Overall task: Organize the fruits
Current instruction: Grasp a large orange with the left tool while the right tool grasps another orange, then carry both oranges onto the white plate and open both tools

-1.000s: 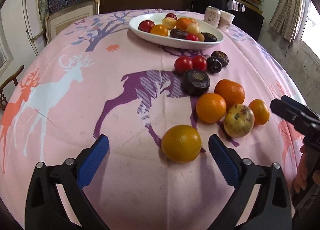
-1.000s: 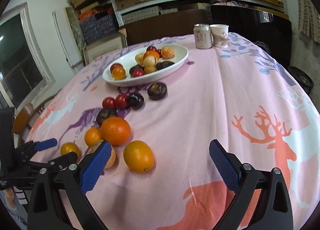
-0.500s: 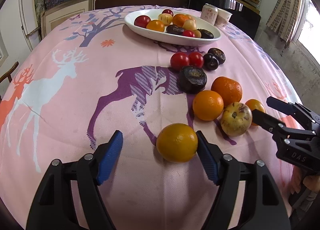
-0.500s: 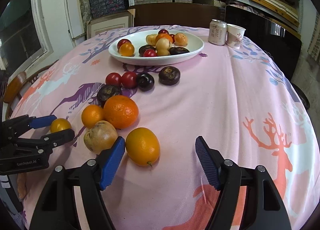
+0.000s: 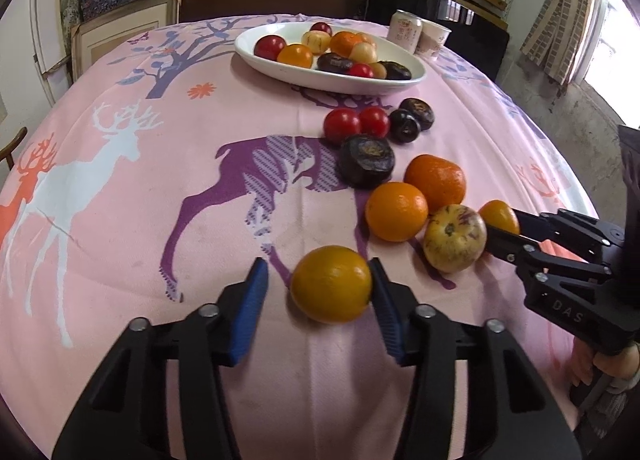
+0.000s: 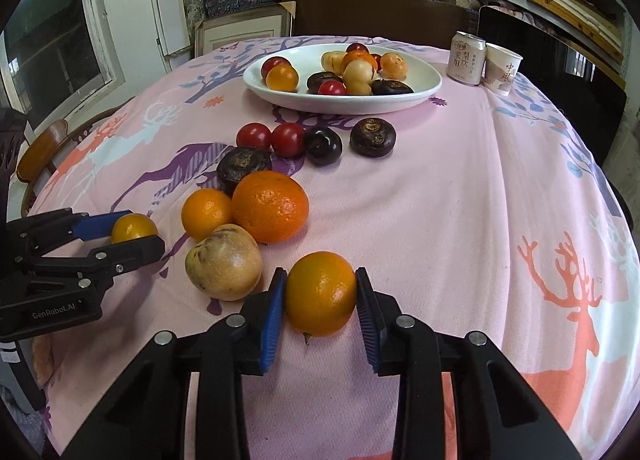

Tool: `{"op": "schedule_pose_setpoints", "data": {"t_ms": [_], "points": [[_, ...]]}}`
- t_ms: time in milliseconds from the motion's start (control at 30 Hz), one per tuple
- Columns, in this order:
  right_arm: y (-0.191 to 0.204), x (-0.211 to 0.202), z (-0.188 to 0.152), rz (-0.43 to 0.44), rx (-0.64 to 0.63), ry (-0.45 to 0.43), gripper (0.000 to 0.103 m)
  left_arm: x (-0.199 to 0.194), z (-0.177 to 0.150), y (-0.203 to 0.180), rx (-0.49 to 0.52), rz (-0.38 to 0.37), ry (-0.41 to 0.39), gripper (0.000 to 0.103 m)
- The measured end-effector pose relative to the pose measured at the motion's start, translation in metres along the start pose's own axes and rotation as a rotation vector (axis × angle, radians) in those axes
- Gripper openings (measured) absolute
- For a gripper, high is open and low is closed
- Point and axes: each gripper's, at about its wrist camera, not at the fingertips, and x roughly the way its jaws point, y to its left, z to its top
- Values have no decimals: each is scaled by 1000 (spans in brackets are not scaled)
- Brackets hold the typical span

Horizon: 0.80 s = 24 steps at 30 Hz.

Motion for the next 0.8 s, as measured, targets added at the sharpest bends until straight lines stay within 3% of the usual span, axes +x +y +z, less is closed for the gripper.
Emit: {"op": "schedule_pose_setpoints", "data": {"t_ms": [67,533,700,800], "points": [[-2,4,1,13,7,15,35,0,-1,-2,8,-21,-1,37],[-4,3,1,27,20,13,35,-2,-2,3,-27,-56,-2,37],[-4,-1,3,12,21,-6,34,-6,11,0,13,30,-35,37],[-12,-16,12,-14,38,-75,34,-15,34,0,30,62,-75,37]]}}
